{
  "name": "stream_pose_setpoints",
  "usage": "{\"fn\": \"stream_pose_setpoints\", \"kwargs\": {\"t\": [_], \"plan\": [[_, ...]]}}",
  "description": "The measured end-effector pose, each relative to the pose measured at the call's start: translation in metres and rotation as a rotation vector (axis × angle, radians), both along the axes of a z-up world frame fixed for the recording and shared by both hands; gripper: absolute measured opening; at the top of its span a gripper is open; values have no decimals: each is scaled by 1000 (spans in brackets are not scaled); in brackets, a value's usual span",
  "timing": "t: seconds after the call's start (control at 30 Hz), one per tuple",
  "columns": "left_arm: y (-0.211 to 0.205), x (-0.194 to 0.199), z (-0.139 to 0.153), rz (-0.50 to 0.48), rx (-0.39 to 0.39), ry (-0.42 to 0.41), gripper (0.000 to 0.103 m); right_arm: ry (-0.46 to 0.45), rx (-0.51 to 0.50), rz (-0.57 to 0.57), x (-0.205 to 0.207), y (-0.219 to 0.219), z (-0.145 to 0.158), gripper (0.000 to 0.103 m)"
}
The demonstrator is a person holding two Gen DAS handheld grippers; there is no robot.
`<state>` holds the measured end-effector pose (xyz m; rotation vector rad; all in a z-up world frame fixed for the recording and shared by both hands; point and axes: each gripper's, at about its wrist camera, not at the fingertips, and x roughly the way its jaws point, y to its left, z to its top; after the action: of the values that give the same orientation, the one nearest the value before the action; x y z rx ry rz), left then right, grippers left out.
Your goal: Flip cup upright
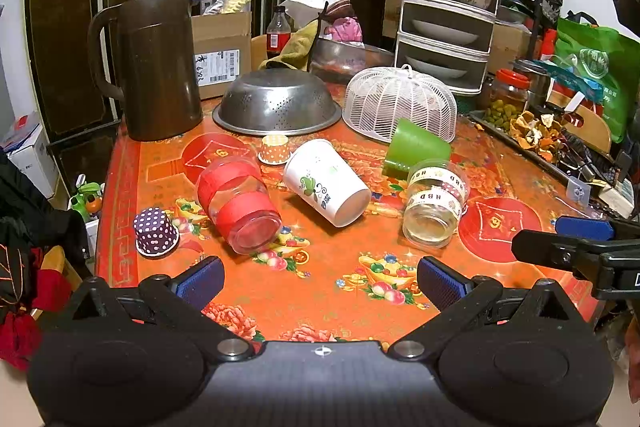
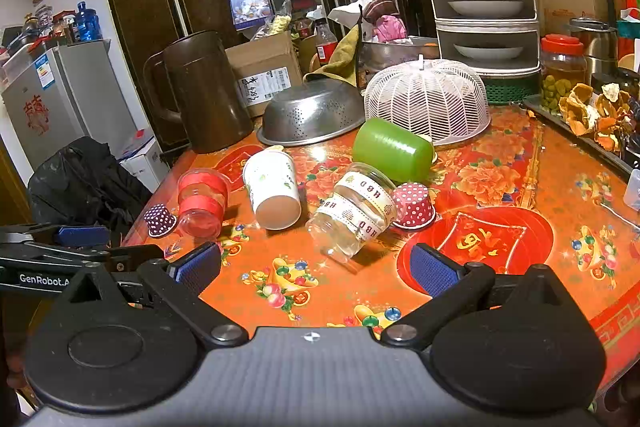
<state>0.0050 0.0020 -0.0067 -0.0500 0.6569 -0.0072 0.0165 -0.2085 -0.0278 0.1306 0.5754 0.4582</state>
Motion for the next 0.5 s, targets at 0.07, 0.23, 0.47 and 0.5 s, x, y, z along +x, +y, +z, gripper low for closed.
{"fn": "stream_pose_setpoints", "kwargs": {"t": [0.07,0.23,0.47,0.5], "plan": [[0,1,0,3,-1,6,103,2,1,2,0,0,-2,102],[0,15,10,55,-22,36,103,3,9,17,1,-7,-5,102],[-5,91,49,48,-105,133,103,14,47,37,4,-25,-8,102],[-8,101,49,52,-126,150,103,13,49,45,3,-27,-8,102]]}}
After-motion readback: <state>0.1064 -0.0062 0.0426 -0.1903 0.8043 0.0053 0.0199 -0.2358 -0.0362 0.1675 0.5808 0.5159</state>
